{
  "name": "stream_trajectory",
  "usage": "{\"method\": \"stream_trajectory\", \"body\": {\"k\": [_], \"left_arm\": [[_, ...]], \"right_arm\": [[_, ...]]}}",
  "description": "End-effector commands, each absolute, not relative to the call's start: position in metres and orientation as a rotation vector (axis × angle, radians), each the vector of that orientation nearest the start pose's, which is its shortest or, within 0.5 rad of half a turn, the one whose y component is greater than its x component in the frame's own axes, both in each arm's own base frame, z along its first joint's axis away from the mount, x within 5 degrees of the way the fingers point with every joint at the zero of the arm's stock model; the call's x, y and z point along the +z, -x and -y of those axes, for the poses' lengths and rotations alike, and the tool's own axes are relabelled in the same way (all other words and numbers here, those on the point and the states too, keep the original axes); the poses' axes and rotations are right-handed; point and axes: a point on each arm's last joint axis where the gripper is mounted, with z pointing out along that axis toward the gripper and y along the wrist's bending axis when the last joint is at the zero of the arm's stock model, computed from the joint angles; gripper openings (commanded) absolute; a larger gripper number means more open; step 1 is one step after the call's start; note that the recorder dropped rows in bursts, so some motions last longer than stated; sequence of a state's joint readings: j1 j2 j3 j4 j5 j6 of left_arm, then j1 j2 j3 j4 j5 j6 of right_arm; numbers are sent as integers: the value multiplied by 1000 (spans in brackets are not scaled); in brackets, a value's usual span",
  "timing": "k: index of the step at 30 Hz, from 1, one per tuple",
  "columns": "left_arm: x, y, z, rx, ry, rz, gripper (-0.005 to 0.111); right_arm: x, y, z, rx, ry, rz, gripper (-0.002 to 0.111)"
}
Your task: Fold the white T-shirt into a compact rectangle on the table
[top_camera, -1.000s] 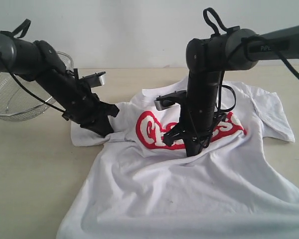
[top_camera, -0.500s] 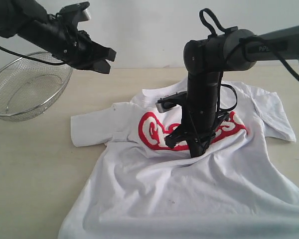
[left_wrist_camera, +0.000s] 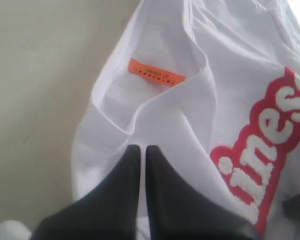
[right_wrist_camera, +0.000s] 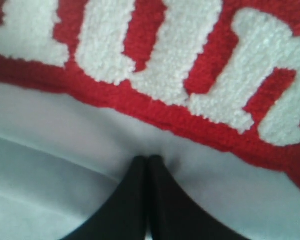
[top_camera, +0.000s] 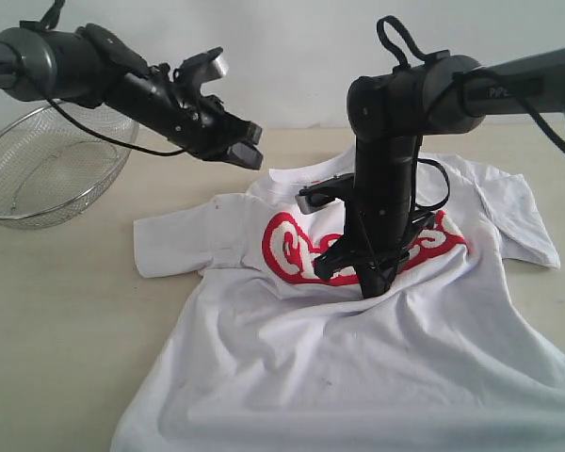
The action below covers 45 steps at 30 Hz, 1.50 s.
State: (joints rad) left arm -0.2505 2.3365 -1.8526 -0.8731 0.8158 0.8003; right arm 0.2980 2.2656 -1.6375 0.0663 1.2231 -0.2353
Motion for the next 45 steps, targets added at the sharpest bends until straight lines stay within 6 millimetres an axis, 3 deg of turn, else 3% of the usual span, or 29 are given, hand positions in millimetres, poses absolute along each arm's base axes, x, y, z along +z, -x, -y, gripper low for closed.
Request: {"method": "stream_trajectory", "body": {"k": [1, 11, 19, 29, 36, 42, 45], "left_arm": [[147, -470, 186, -698, -790, -2490, 5], [113, -472, 187, -678, -763, -2562, 5], [101, -487, 182, -532, -710, -2543, 5], [70, -509, 188, -518, -658, -2572, 5], [80, -537, 165, -353, -509, -2488, 5], [87, -550, 153, -373, -395, -2375, 5], [107, -559, 145, -460, -366, -2303, 5]], "right_arm": [[90, -395, -117, -27, 893, -3291, 0], [90, -395, -117, -27, 890, -3292, 0], [90, -395, -118, -3, 878, -3295, 0], [90, -395, -118, 10, 890, -3292, 0], [90, -395, -118, 10, 890, -3292, 0], [91, -395, -118, 3, 901, -3287, 0], [103, -406, -119, -28, 899, -3228, 0]]}}
